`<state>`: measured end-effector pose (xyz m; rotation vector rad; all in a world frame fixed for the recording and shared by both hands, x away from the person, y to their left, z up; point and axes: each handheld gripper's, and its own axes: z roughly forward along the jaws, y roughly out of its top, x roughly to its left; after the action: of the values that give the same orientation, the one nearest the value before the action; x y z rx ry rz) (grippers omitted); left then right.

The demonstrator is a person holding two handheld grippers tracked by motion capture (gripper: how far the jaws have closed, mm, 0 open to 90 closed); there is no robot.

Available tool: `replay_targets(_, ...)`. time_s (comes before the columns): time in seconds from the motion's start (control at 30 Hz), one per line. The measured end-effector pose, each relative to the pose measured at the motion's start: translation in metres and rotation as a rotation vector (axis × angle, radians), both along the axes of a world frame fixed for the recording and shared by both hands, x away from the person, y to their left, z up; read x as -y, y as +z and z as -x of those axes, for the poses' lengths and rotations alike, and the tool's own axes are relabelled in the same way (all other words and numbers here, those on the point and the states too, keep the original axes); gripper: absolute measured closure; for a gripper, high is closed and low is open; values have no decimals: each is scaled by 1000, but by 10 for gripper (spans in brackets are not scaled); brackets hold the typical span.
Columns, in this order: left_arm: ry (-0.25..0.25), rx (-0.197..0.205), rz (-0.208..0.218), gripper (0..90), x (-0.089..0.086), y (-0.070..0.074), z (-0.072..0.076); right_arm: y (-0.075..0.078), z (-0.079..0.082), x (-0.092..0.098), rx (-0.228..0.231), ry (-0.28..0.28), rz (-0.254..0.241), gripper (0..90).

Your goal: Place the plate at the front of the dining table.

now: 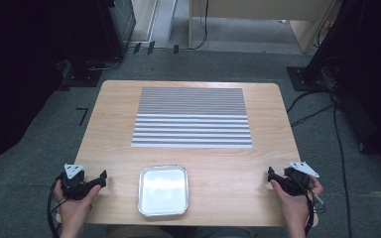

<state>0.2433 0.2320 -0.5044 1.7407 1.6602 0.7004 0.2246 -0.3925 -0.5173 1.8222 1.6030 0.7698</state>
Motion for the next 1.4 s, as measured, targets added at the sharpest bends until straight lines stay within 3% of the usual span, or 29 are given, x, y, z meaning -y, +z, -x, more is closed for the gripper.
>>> replay_targets(0.13,-5,11,5,132,3,3,2,7,3,-2,16,-4,-29,171)
replay_targets(0.37,-24,25,6,132,8,8,5,16,4,-11,39,13,-38,180)
replay_targets(0.47,-40,40,29,132,10,13,7,21,5,-20,58,23,-57,194)
replay_targets(0.77,-56,56,40,132,15,19,11,32,5,-38,94,34,-74,213)
replay_targets(0.8,-63,55,47,132,16,20,12,34,5,-41,94,41,-82,214)
replay_targets(0.87,-73,61,58,132,17,21,13,37,5,-42,96,52,-161,215)
replay_targets(0.9,-77,63,62,132,18,22,13,38,5,-42,98,49,-178,219)
replay_targets(1.27,-107,71,68,132,28,26,17,56,10,-58,121,85,-184,224)
replay_targets(1.4,-131,69,92,132,33,28,18,62,12,-72,122,114,-199,223)
